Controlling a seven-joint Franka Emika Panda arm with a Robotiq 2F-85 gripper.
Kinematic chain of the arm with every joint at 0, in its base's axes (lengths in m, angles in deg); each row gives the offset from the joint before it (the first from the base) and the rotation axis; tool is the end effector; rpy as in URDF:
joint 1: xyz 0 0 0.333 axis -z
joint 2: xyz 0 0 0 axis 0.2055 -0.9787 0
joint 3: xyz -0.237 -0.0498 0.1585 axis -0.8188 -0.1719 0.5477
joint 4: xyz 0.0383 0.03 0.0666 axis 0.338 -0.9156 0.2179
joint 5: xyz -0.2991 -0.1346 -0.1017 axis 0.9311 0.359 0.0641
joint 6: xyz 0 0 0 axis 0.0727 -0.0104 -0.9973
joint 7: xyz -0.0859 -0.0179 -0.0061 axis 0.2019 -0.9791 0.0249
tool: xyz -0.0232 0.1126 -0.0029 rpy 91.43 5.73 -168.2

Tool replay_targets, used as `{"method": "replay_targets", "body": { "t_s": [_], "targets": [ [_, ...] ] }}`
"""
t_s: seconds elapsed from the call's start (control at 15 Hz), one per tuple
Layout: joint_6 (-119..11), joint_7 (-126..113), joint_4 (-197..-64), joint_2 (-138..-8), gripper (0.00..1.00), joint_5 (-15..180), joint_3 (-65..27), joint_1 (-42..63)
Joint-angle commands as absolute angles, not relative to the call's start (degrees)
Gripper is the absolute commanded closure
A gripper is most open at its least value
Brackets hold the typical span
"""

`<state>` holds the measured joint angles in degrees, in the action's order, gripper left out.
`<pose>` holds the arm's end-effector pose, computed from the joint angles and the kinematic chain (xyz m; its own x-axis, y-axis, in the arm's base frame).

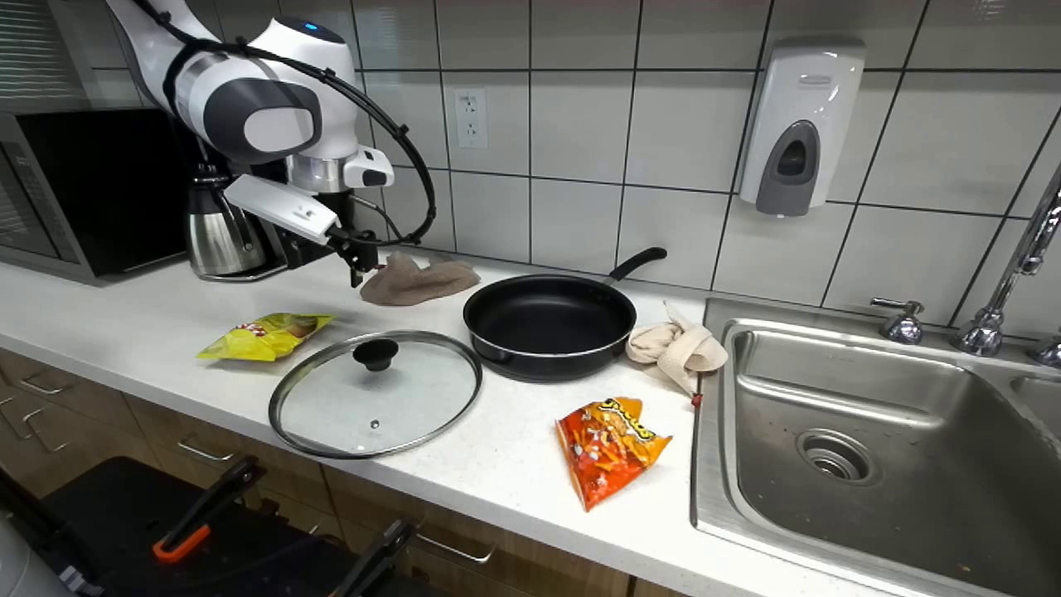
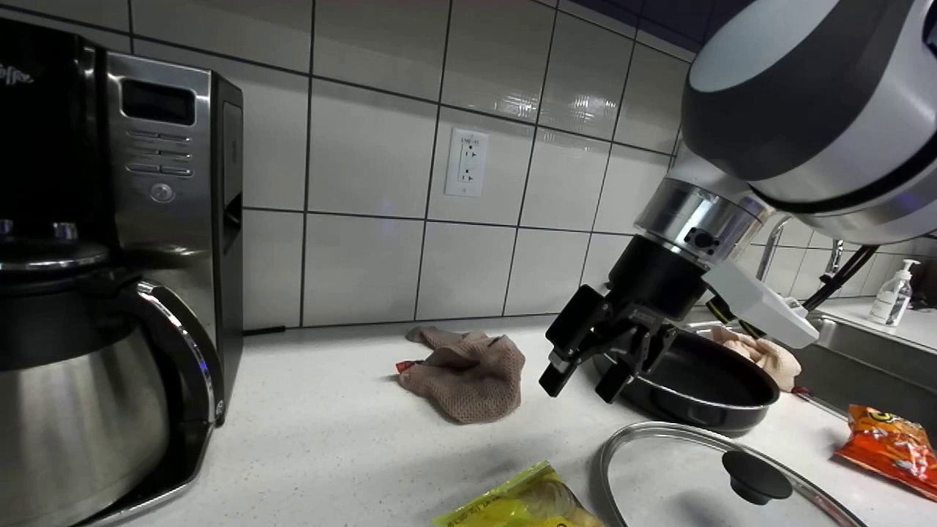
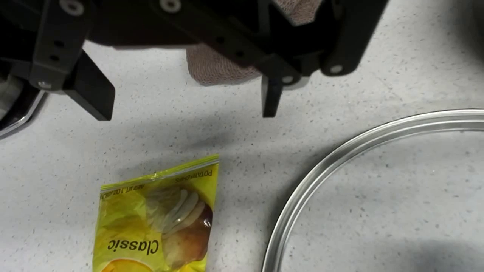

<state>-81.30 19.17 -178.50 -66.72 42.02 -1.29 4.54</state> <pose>0.4462 0.1428 0.2553 0.9763 0.0904 0.1964 0.1447 -0.9483 -0.2824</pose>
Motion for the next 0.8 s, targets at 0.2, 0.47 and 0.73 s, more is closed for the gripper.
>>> {"method": "replay_targets", "body": {
  "t_s": [0.2, 0.47, 0.73],
  "targets": [
    [-81.6, 23.2, -176.7, -69.0, 0.0, 39.4, 1.7, 6.2],
    [-82.2, 29.5, -174.9, -71.9, 0.0, 33.6, 3.1, 6.5],
    [-82.6, 34.1, -173.2, -74.9, 0.0, 30.5, 3.0, 6.7]
  ]
}}
